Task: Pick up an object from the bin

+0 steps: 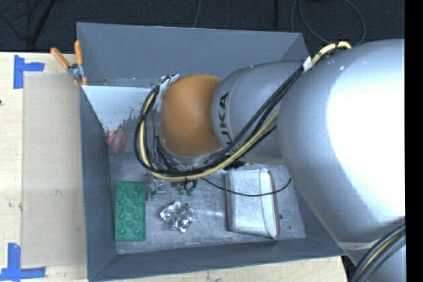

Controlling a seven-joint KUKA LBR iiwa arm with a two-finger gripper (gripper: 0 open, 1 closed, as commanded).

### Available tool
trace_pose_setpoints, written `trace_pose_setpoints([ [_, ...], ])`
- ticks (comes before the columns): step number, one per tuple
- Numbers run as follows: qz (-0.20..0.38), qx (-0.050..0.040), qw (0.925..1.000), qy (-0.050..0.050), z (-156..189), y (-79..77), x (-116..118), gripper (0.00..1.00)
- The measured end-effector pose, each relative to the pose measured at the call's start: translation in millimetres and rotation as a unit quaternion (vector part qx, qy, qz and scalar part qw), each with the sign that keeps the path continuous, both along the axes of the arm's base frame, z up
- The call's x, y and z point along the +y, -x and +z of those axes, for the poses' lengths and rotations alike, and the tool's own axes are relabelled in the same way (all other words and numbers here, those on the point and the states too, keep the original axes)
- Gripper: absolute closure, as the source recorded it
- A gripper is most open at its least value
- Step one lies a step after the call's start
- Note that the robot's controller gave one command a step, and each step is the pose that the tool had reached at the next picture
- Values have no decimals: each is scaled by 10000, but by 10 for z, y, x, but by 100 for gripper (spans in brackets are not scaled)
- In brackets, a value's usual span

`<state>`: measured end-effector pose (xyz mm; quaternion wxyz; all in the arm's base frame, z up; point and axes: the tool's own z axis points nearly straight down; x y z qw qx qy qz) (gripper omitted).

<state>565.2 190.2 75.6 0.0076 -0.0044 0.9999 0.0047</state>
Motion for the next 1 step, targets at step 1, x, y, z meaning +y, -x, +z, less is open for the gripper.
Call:
trace_pose_setpoints([
  [1, 156, 39, 9999, 38, 1280, 59, -111, 100],
])
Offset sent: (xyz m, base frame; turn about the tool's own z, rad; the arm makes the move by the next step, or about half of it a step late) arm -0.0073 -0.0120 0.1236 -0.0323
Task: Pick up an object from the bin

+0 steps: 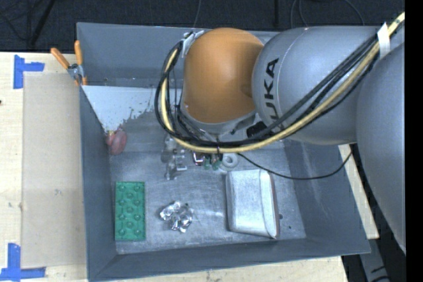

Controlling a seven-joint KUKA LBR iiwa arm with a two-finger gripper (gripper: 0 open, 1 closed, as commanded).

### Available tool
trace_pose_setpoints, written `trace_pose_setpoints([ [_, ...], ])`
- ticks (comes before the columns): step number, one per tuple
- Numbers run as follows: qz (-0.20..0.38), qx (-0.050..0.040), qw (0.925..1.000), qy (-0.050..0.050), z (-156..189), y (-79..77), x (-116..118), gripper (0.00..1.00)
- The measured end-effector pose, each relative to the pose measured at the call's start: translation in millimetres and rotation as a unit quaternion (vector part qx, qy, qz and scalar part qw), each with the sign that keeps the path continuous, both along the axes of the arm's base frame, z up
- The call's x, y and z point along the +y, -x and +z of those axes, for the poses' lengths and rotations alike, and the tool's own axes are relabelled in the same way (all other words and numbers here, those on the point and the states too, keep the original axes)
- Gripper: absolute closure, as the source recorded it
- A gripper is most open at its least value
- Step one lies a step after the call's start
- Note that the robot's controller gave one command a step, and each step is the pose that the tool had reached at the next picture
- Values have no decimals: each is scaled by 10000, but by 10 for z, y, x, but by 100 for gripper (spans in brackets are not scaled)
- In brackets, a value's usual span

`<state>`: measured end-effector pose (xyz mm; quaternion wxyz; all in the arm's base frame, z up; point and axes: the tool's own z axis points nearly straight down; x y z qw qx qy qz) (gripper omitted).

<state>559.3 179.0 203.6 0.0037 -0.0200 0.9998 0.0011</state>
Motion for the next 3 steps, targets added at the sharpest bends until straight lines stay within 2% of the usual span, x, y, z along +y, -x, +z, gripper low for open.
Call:
trace_pose_setpoints([
  [1, -8, 36, 10000, 11, -48, 11, -6, 0],
  [2, -1010, 39, 9949, 8, -1301, 690, -87, 0],
  [3, -1047, -43, 9945, -28, -1307, 730, -428, 0],
])
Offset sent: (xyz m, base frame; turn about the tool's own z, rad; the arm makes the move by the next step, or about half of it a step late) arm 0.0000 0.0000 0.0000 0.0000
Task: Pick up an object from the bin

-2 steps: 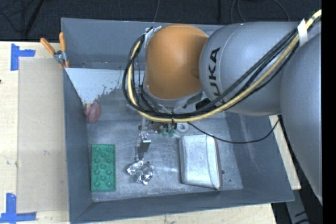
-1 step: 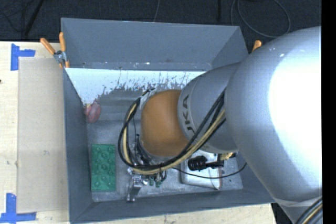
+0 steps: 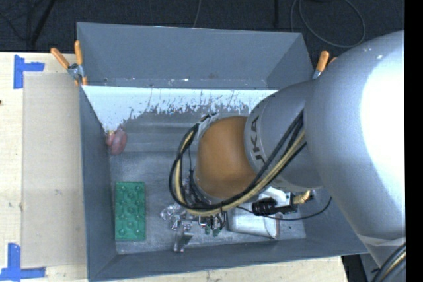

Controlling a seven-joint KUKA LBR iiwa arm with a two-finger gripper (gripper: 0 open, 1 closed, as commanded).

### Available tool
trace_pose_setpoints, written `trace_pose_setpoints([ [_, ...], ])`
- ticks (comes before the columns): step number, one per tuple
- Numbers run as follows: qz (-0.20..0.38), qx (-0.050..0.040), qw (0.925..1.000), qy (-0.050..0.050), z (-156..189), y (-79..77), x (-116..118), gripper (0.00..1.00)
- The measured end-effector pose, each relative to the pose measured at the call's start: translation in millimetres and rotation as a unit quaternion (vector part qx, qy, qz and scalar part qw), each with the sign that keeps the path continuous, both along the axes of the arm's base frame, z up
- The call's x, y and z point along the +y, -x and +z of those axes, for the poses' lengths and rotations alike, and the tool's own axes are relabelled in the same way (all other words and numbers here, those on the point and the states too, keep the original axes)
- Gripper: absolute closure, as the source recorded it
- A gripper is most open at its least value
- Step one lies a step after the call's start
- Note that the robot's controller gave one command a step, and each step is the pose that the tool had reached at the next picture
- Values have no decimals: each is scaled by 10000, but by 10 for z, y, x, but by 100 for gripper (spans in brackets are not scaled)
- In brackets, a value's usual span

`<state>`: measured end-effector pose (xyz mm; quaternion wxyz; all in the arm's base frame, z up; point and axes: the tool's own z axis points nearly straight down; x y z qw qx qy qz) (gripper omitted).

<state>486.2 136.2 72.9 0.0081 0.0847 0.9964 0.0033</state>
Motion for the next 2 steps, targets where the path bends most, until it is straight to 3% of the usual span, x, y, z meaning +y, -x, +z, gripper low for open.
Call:
trace_pose_setpoints([
  [1, -10, -13, 10000, 1, 21, -14, 2, 100],
  [2, 414, 49, 9991, 23, 1540, 26, -90, 100],
])
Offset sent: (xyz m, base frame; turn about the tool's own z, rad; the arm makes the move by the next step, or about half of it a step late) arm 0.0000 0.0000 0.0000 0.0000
